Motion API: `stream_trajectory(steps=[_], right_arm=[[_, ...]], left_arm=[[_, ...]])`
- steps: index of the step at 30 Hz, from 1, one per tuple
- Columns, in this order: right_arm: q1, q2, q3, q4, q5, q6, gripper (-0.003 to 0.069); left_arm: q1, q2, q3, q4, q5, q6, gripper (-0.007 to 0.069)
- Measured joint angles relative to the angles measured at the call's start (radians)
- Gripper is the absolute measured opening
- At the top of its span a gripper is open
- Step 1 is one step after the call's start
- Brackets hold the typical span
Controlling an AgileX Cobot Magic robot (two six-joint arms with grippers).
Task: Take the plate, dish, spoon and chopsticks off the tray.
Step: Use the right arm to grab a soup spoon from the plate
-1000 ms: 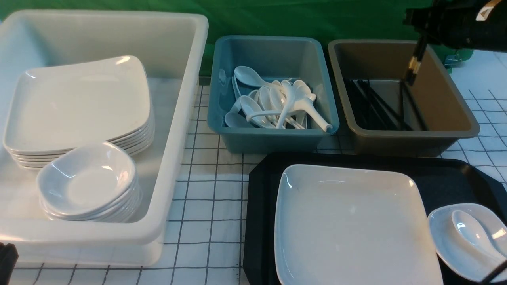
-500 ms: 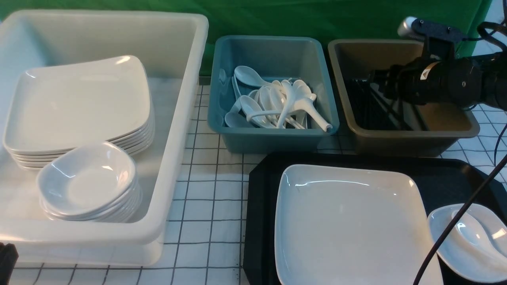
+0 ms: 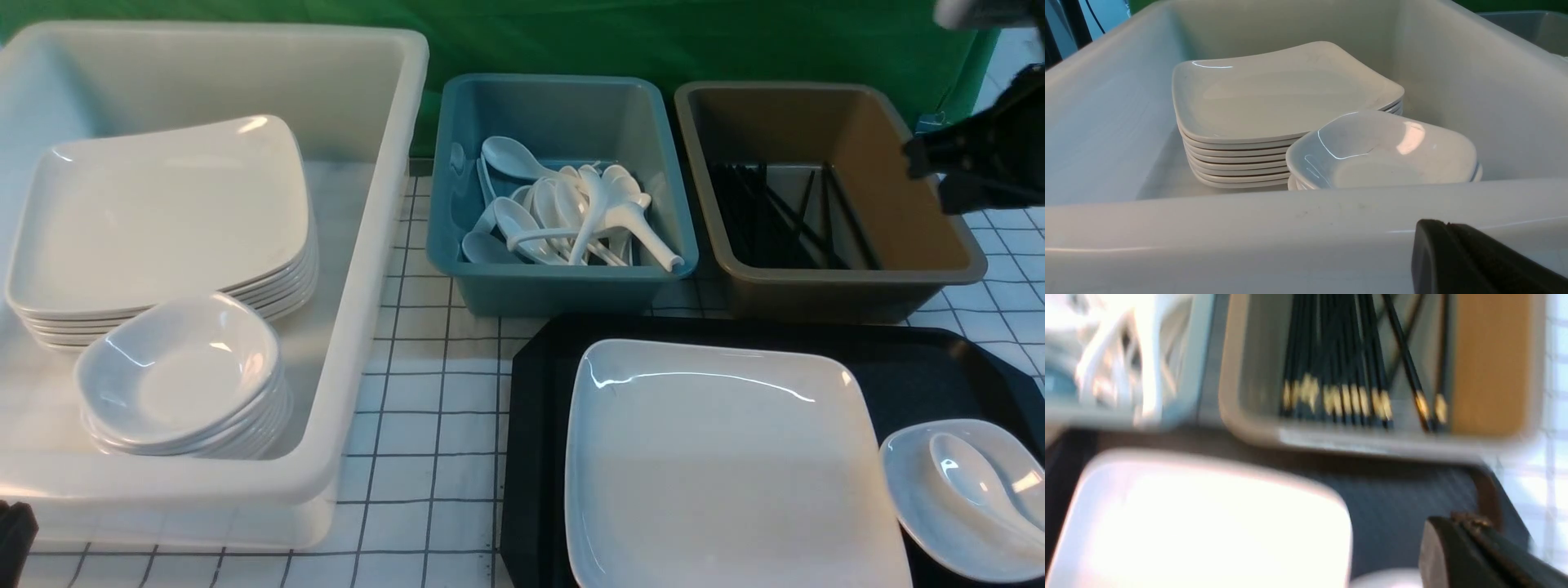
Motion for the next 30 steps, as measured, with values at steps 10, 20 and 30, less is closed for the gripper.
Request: stream_trajectory(steps=[10,20,30], right_arm=[[0.000,-0.231,0.170,-0.003,0.265,-0.005,0.0035],[0.000,-0.159,0.537,-0.157,0.236,0.112,0.0286],[0.000,0.019,0.558,-0.251,0.181,0.186,0.0517]], left_arm=[[0.000,0.000,0.000,0.000,0.000,0.000,0.0021],[0.000,0.000,0.000,0.000,0.000,0.000,0.0021],[0.000,0.000,0.000,0.005,0.000,0.000,0.0021]])
